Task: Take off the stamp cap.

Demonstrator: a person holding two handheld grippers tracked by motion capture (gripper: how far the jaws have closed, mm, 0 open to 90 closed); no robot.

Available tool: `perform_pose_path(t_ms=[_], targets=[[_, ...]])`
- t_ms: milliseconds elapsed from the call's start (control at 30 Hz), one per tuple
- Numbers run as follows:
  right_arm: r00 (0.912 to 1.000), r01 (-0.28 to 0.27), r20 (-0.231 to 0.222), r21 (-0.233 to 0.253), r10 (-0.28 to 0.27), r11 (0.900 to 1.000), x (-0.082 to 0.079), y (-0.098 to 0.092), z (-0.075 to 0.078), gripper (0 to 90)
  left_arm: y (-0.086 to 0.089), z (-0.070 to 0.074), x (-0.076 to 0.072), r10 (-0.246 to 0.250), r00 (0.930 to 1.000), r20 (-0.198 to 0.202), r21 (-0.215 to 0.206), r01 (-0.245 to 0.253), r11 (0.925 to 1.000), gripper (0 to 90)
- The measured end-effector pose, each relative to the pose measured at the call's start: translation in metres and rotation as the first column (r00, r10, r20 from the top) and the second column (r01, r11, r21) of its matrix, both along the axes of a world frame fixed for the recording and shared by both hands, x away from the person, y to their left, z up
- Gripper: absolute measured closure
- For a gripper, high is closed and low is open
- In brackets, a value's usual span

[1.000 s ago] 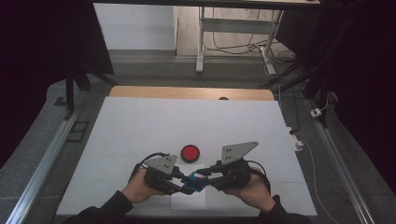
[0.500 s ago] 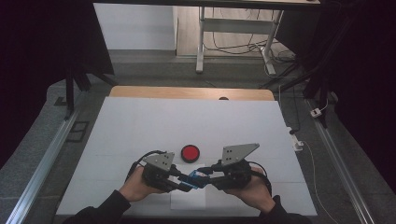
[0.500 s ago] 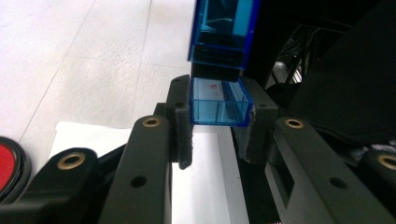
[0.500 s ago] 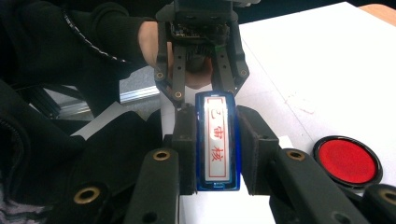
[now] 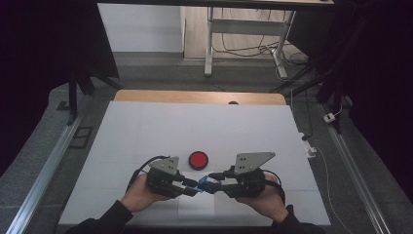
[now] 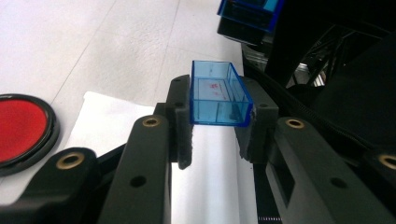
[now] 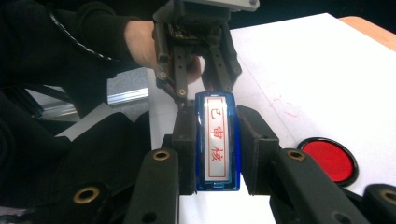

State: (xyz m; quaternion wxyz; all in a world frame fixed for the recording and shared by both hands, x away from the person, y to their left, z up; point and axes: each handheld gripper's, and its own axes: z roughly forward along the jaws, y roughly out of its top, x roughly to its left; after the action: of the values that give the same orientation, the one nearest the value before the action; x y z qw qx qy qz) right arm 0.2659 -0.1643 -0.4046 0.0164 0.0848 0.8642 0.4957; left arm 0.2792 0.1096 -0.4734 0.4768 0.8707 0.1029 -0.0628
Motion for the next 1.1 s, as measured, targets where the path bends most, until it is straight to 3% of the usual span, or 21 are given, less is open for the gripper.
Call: perform_pose_path(t_ms=[200, 567, 700, 900, 1000, 1100], targets=[[0.9996, 0.019, 0.023, 0.001, -0.019, 1.0, 0.0, -0.002, -0.001, 71.2, 0.006, 0.003, -0.006, 0.048, 0.9986, 0.024, 0.042, -0.049, 0.9979, 68.4], [0.9975, 0.069, 0.013, 0.002, -0.069, 0.998, 0.002, -0.006, -0.001, 71.2, 0.022, 0.01, -0.016, 0.128, 0.9907, 0.046, 0.04, -0.13, 0.9907, 68.4], [0.998, 0.061, 0.018, 0.007, -0.061, 0.998, 0.001, -0.007, -0.001, 71.2, 0.029, 0.012, -0.02, 0.155, 0.9869, 0.044, 0.036, -0.157, 0.987, 68.3], [0.9971, 0.07, 0.031, -0.002, -0.07, 0.998, 0.001, -0.008, -0.001, 71.2, 0.038, 0.014, -0.03, 0.216, 0.9744, 0.063, 0.056, -0.219, 0.974, 68.3], [0.9966, 0.077, 0.03, -0.003, -0.077, 0.997, 0.001, -0.009, -0.002, 71.2, 0.045, 0.015, -0.036, 0.249, 0.9673, 0.05, 0.054, -0.251, 0.9663, 68.3], [0.9952, 0.092, 0.032, -0.003, -0.092, 0.996, 0.002, -0.01, -0.002, 71.2, 0.054, 0.015, -0.043, 0.297, 0.953, 0.061, 0.059, -0.3, 0.952, 68.3]])
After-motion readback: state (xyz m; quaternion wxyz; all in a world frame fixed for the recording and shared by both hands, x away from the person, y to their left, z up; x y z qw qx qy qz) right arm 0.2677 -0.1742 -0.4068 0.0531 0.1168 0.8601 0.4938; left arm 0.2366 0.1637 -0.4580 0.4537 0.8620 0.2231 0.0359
